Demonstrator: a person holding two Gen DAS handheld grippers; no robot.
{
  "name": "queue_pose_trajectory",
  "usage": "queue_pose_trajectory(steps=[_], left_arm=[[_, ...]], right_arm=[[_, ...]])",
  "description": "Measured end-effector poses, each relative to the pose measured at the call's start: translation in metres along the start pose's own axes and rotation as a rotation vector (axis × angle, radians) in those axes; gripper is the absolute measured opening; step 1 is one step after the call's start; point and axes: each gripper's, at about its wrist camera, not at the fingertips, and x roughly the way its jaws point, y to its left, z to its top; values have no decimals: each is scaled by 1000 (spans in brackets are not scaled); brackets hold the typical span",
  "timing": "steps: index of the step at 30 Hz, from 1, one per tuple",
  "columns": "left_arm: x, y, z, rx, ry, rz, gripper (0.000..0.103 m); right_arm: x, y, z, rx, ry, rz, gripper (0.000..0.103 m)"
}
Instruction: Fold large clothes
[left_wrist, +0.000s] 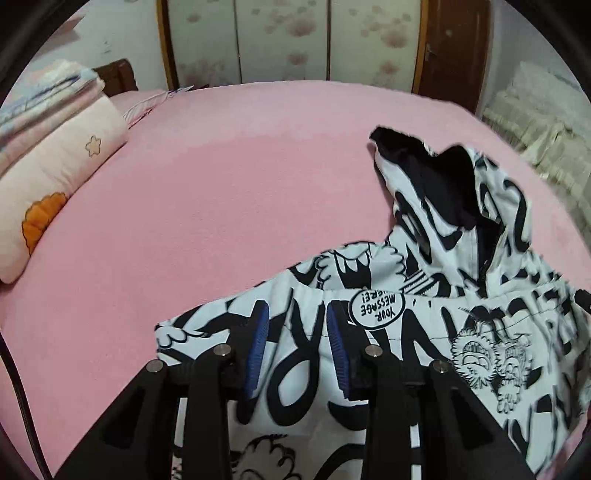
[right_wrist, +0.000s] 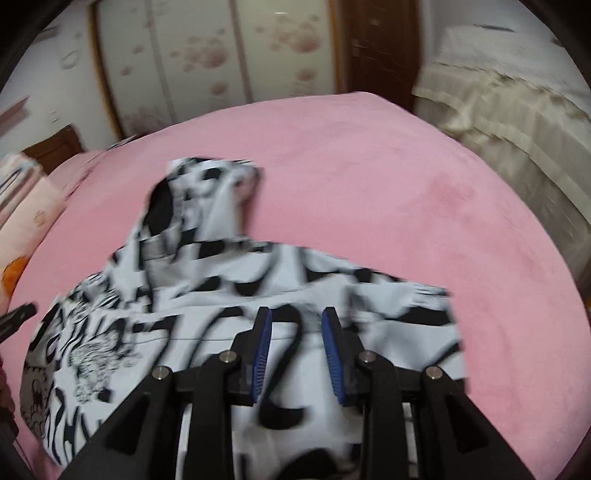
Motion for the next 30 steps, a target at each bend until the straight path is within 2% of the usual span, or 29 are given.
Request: queue_pose_trajectory(steps=[2, 5, 6, 8, 12, 13, 16, 17, 19, 21, 26, 30], left_arm=[[19, -5, -6, 17, 48, 42, 27], [59, 11, -19, -20, 180, 131, 26], [65, 19, -22, -46, 196, 110, 27], [62, 32, -21, -107, 180, 48, 30], [48, 39, -6, -156, 164, -19, 32], [44, 38, 1, -158, 150, -28, 34], [38, 28, 26, -162, 113, -58, 50], [39, 23, 33, -158, 104, -66, 51], [42, 6, 51, -121, 83, -82, 51], [54, -9, 69, -85, 73, -79, 51], [96, -49, 112, -76, 96, -153, 51], [144, -78, 131, -74, 192, -225, 51]], right_arm=[[16, 12, -5, -30, 34, -9, 28], [56, -2, -18, 4, 148, -97, 27], [61, -12, -21, 31, 159, -88, 27], [60, -29, -19, 96, 165, -11, 27], [49, -25, -2, 62, 198, 0, 28], [46, -20, 6, 44, 193, 20, 29], [41, 1, 37, 16, 176, 67, 45], [42, 8, 53, 26, 160, 91, 51], [45, 20, 77, 44, 139, 110, 56], [58, 30, 109, 78, 127, 119, 57], [112, 36, 180, 243, 171, 163, 59], [162, 39, 206, 293, 204, 101, 59]])
